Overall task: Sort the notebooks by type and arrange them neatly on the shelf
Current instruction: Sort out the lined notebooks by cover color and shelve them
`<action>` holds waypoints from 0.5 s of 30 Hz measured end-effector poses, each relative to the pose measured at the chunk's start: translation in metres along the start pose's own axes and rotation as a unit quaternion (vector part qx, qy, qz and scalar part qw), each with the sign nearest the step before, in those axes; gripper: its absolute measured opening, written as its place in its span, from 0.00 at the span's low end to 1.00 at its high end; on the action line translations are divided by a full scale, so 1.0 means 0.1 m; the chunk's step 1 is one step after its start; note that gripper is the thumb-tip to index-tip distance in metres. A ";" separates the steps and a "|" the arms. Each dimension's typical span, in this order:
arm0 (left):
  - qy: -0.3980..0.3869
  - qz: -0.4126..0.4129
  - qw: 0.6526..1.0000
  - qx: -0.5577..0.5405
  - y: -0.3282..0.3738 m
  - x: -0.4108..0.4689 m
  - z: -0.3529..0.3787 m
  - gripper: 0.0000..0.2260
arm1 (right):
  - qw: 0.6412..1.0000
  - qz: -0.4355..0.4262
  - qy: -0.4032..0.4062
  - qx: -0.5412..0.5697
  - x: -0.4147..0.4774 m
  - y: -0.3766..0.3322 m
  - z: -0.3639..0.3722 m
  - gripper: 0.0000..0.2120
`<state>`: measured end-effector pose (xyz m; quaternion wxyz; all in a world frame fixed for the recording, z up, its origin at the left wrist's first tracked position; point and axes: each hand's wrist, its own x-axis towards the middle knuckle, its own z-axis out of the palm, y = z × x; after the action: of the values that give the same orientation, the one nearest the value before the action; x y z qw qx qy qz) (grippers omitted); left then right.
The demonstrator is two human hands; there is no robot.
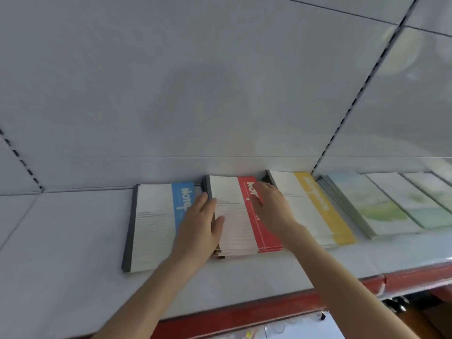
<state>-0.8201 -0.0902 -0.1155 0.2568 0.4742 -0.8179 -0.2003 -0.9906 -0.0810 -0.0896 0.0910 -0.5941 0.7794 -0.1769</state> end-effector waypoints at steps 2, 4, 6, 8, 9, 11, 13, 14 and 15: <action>0.056 0.017 0.996 0.067 -0.13 -0.13 -0.25 0.18 | 0.998 -0.061 0.002 0.004 0.12 -0.28 -0.01 0.16; 0.071 -0.012 0.992 0.100 -0.34 -0.31 -0.49 0.20 | 0.993 -0.113 -0.020 0.007 0.19 -0.65 0.05 0.21; 0.073 -0.039 0.983 0.161 -0.58 -0.52 -0.78 0.22 | 0.987 -0.157 -0.042 0.007 0.22 -1.07 0.18 0.23; 0.065 -0.057 0.973 0.213 -0.84 -0.81 -1.09 0.23 | 0.978 -0.199 -0.057 0.001 0.18 -1.53 0.35 0.24; 0.067 -0.071 0.967 0.235 -0.98 -0.97 -1.24 0.23 | 0.973 -0.220 -0.062 0.001 0.13 -1.78 0.43 0.24; 0.080 -0.106 0.953 0.272 -1.27 -1.34 -1.56 0.24 | 0.963 -0.258 -0.073 0.000 -0.01 -2.29 0.60 0.25; 0.092 -0.137 0.939 0.303 -1.59 -1.73 -1.87 0.25 | 0.951 -0.298 -0.078 -0.004 -0.21 -2.80 0.80 0.25; 0.093 -0.152 0.931 0.317 -1.74 -1.94 -2.02 0.27 | 0.946 -0.315 -0.079 -0.005 -0.33 -3.05 0.89 0.25; 0.093 -0.171 0.924 0.328 -1.87 -2.14 -2.19 0.28 | 0.941 -0.330 -0.079 -0.004 -0.46 -3.30 0.99 0.25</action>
<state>-0.4713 -0.0085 -0.0994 0.1240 0.6812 -0.7167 0.0832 -0.6476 -0.1304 -0.0573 0.0866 -0.8301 0.5310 -0.1467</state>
